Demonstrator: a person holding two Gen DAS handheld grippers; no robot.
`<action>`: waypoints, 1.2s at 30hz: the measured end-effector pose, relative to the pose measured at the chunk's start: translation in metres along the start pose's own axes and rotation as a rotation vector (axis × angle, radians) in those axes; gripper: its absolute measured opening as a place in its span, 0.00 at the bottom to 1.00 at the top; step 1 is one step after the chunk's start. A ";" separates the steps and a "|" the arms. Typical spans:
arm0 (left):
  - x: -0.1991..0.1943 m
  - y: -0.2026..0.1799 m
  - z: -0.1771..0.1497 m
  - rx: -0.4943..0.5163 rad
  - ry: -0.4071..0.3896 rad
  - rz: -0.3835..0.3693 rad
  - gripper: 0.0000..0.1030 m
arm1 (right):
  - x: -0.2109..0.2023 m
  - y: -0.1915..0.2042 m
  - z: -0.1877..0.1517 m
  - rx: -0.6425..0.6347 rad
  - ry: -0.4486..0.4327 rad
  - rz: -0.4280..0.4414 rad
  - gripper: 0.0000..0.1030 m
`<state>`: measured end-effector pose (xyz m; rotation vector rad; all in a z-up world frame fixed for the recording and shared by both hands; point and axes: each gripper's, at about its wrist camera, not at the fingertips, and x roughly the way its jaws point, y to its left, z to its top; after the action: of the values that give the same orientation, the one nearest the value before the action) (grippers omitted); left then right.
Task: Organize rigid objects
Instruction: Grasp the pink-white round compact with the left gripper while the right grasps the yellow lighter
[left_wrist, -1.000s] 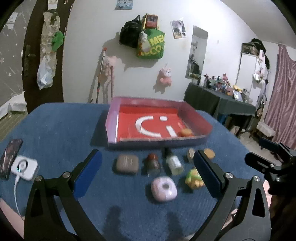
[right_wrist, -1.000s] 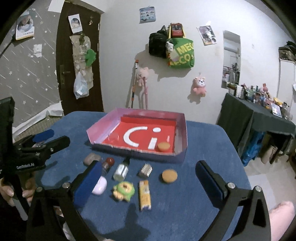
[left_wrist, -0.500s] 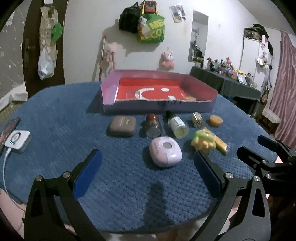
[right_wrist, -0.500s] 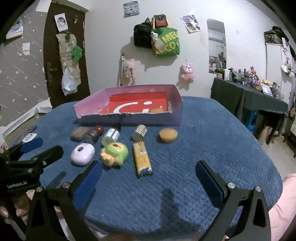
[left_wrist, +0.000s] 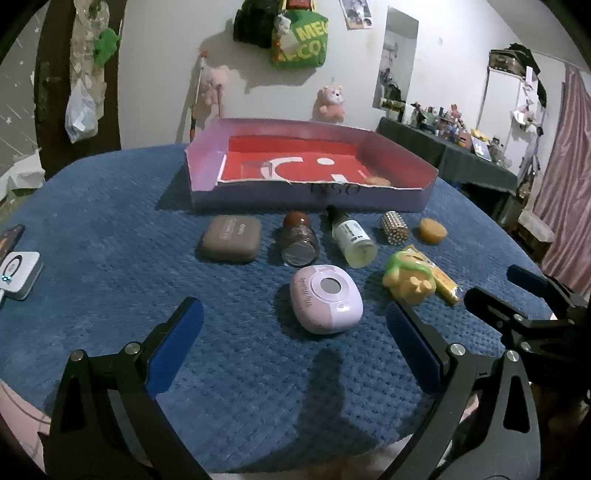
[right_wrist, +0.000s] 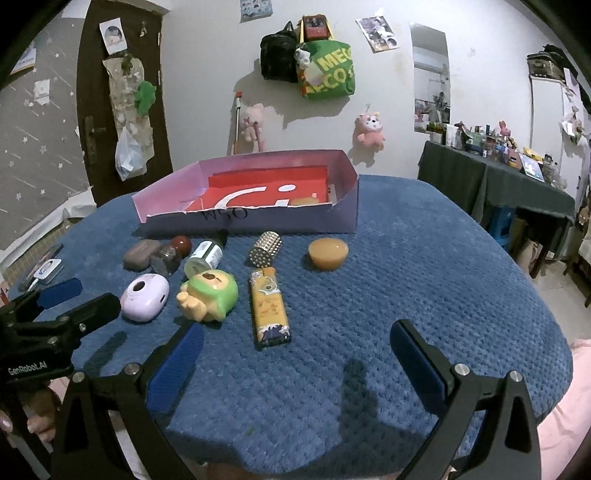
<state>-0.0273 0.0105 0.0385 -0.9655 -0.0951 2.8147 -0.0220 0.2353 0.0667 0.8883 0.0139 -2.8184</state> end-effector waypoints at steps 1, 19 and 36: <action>0.002 -0.001 0.001 -0.003 0.007 0.000 0.98 | 0.002 -0.001 0.001 -0.004 0.006 -0.002 1.00; 0.034 -0.010 0.013 0.016 0.091 -0.012 0.95 | 0.048 -0.009 0.014 -0.044 0.153 0.061 0.85; 0.045 -0.013 0.015 0.027 0.129 -0.057 0.47 | 0.058 0.010 0.016 -0.155 0.152 0.122 0.25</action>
<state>-0.0698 0.0307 0.0244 -1.1163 -0.0680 2.6872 -0.0754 0.2141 0.0474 1.0275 0.1896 -2.5915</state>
